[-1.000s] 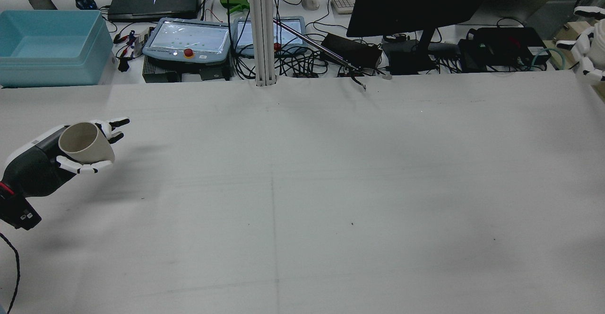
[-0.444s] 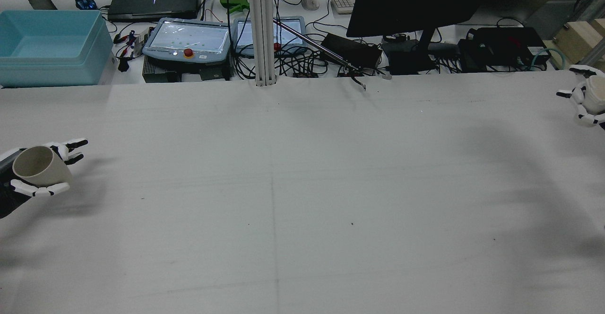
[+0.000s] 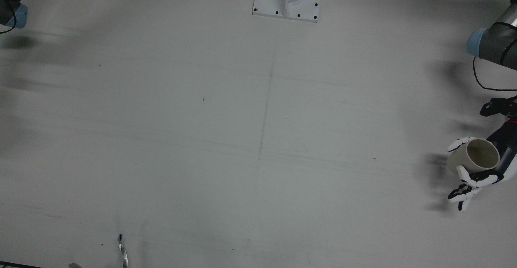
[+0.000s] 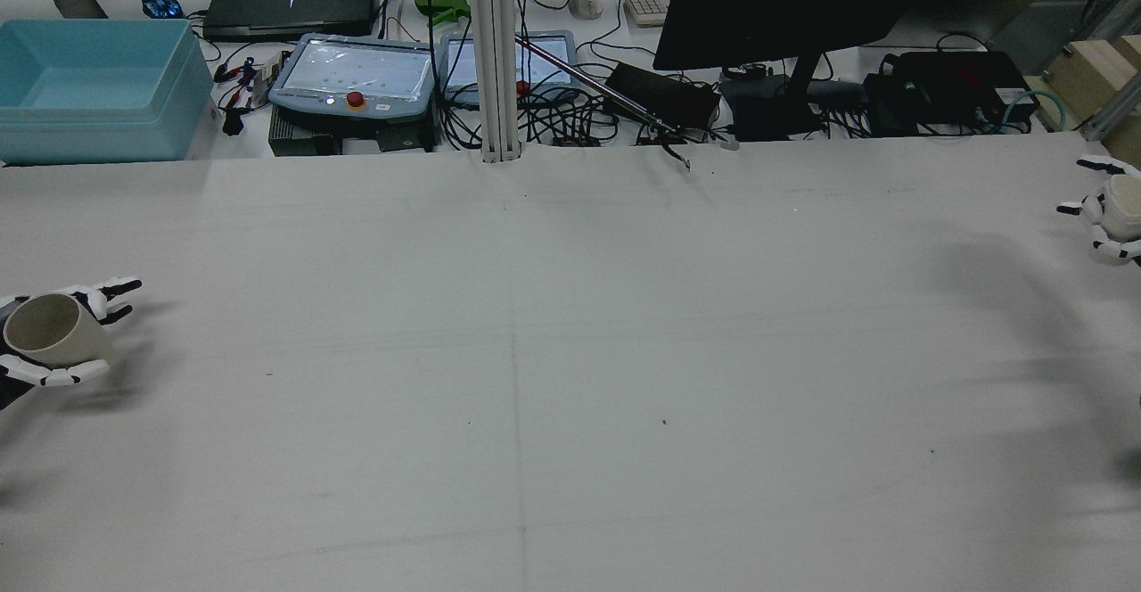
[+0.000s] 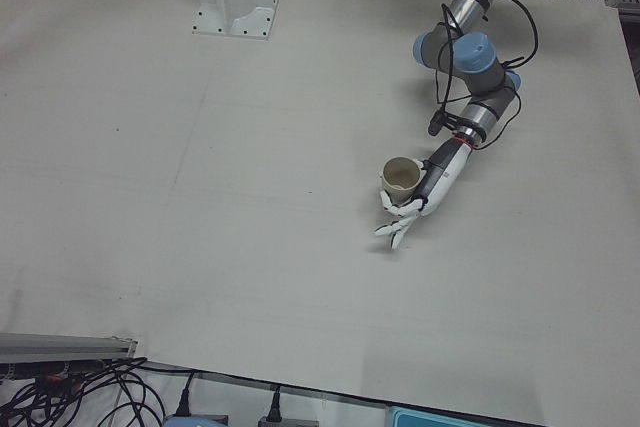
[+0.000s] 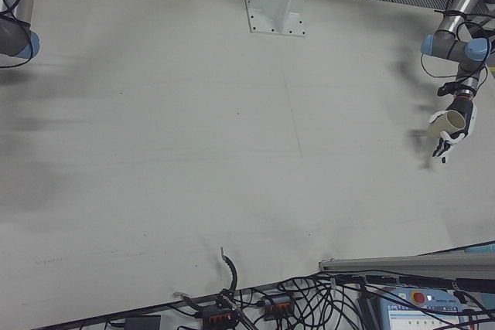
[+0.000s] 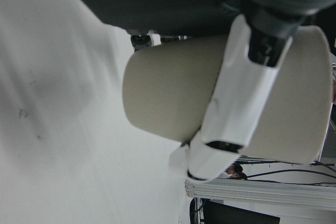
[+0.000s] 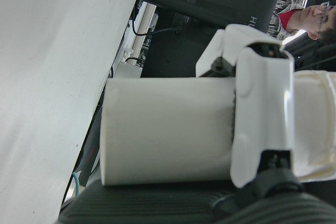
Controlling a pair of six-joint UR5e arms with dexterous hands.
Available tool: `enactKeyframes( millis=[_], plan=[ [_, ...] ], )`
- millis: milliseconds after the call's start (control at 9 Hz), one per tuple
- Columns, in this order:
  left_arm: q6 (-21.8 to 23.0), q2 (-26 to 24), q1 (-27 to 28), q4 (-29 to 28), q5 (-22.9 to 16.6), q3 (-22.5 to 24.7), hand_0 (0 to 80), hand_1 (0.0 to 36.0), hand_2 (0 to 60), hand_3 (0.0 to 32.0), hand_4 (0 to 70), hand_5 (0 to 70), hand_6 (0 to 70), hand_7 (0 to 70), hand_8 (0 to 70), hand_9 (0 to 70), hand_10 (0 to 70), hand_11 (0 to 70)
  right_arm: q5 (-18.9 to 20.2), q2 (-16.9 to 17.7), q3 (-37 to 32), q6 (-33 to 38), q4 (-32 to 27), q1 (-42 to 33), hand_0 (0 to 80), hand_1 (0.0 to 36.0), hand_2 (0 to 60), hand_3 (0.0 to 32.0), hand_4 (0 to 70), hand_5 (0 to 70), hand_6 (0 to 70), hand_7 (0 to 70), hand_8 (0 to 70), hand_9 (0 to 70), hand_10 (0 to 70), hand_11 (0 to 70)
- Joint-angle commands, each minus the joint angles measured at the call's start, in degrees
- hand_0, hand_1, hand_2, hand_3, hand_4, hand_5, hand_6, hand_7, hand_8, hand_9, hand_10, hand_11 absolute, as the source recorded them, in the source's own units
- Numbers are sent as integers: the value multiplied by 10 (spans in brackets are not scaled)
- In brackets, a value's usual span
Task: Pour water
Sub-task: 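Lower both cups onto the table and open both hands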
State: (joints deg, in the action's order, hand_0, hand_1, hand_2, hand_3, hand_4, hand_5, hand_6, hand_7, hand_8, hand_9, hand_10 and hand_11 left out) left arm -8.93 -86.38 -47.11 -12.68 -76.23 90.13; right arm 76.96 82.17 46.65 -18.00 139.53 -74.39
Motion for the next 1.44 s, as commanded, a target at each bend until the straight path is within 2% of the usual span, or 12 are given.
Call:
enactKeyframes(
  millis=[0, 111, 222, 333, 444, 556, 889, 1111, 1222, 1333],
  plan=[
    [-40, 1, 0, -51, 5, -54, 800, 360, 473, 0, 391, 700, 152, 149, 46, 15, 58, 128, -16, 18, 19, 29, -2, -6, 598, 239, 26, 0, 6, 108, 231, 253, 154, 193, 0, 0],
    [-47, 0, 2, -70, 5, -76, 800, 360, 116, 0, 302, 700, 139, 130, 39, 12, 43, 103, -15, 24, 31, 31, -1, -8, 563, 194, 0, 0, 0, 81, 171, 157, 72, 74, 0, 0],
    [-63, 0, 2, -87, 6, -86, 800, 331, 4, 0, 297, 700, 112, 99, 21, 5, 19, 59, -15, 23, 33, 31, -1, -8, 555, 187, 0, 0, 3, 76, 163, 133, 51, 46, 0, 0],
    [-64, -1, 3, -89, 6, -94, 777, 257, 0, 0, 305, 341, 91, 74, 10, 0, 2, 27, -14, 23, 43, 31, 0, -8, 548, 187, 0, 0, 38, 76, 181, 174, 62, 62, 0, 0],
    [-64, -2, 3, -91, 7, -95, 734, 237, 0, 0, 318, 110, 88, 72, 10, 0, 0, 11, -14, 24, 57, 31, 3, -9, 545, 185, 0, 0, 44, 75, 185, 190, 58, 53, 0, 0],
    [-65, -2, 3, -91, 6, -95, 617, 195, 0, 0, 315, 0, 75, 57, 5, 0, 0, 0, -13, 24, 68, 29, 6, -9, 548, 192, 0, 0, 62, 77, 191, 205, 62, 63, 0, 0],
    [-71, 0, 3, -99, 6, -102, 537, 131, 0, 0, 248, 0, 51, 22, 0, 0, 0, 0, -13, 24, 82, 27, 7, -9, 551, 204, 46, 0, 104, 78, 205, 238, 67, 77, 0, 0],
    [-53, 2, -4, -105, 6, -101, 518, 112, 0, 0, 213, 0, 40, 5, 0, 0, 0, 0, -13, 24, 106, 25, 10, -19, 547, 203, 48, 4, 93, 75, 188, 213, 46, 41, 0, 0],
    [-26, 13, -29, -104, 5, -99, 509, 104, 0, 0, 188, 0, 39, 3, 0, 0, 0, 0, -12, 24, 127, 25, 27, -24, 548, 202, 35, 44, 72, 72, 169, 177, 25, 21, 0, 0],
    [-8, 23, -66, -108, 1, -97, 508, 100, 0, 0, 168, 0, 39, 2, 0, 0, 0, 0, -9, 26, 148, 27, 47, -25, 546, 203, 30, 98, 48, 69, 152, 144, 20, 14, 0, 0]
  ],
)
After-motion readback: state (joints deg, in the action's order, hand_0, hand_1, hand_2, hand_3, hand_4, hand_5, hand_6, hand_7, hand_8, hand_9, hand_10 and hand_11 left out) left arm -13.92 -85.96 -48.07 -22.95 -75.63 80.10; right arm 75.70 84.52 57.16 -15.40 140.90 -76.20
